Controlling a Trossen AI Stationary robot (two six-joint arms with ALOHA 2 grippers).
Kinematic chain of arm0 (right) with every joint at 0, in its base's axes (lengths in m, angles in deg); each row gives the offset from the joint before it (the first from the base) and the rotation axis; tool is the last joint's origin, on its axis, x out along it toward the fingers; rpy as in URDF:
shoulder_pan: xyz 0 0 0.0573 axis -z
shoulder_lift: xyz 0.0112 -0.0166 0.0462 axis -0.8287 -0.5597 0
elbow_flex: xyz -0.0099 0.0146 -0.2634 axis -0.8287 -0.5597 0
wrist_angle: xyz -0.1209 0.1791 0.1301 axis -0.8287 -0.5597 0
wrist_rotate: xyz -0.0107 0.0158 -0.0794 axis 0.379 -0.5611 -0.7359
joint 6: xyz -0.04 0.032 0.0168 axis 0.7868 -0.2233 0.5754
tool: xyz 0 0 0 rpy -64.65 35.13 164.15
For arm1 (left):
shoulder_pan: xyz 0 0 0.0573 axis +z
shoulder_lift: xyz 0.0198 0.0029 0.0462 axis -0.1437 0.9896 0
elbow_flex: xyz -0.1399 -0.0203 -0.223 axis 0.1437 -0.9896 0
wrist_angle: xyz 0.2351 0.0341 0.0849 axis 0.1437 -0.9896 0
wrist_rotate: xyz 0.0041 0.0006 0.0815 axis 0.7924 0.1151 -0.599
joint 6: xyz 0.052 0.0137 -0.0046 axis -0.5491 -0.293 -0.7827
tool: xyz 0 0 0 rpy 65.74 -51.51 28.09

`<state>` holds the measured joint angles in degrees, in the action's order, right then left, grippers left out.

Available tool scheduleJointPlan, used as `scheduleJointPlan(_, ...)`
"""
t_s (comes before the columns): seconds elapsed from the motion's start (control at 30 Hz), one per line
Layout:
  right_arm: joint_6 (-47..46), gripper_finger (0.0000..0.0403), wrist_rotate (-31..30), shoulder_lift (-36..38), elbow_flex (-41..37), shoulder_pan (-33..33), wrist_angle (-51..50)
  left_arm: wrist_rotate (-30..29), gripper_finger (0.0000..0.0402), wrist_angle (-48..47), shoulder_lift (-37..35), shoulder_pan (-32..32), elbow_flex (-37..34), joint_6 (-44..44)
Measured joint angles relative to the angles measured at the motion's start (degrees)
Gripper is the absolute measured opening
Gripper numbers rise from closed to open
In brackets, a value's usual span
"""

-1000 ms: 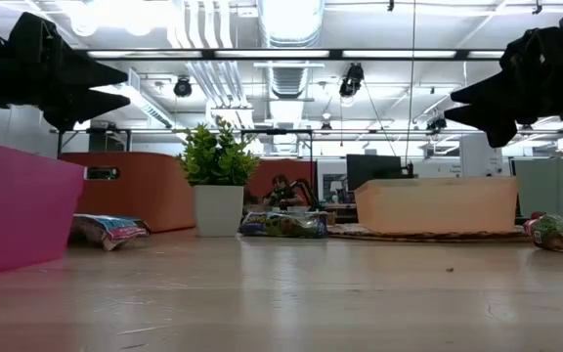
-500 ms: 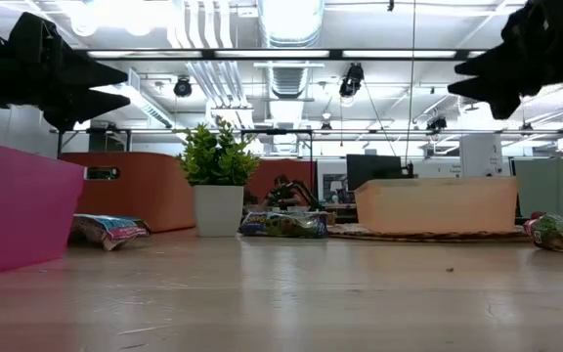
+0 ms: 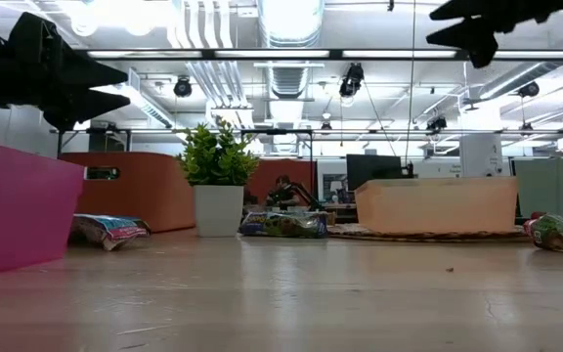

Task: Pick and place Granola Bars by type
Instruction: Put the red granola bar into the right orange bin

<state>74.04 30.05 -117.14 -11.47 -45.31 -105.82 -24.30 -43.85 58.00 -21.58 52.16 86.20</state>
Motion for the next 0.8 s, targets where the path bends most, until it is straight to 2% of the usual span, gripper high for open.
scheduleJointPlan(0.17,-0.26,0.0217,-1.72,-6.27,5.78,0.11,-3.39,-0.01,0.0312,0.0,0.0,0.01,-0.01,0.0)
scheduleJointPlan(0.5,-1.9,0.033,-2.86,-14.87,13.72,0.11,-6.67,0.0,0.0312,0.0,0.0,0.0,0.0,0.0)
scheduleJointPlan(0.63,-1.95,0.0344,-2.97,-19.37,19.35,0.11,-10.53,0.0,0.0312,0.0,0.0,0.0,0.0,0.0)
scheduleJointPlan(0.8,-0.9,0.034,-2.98,-25.82,27.06,0.13,-15.47,0.0,0.0312,0.0,0.0,0.0,-0.02,0.0)
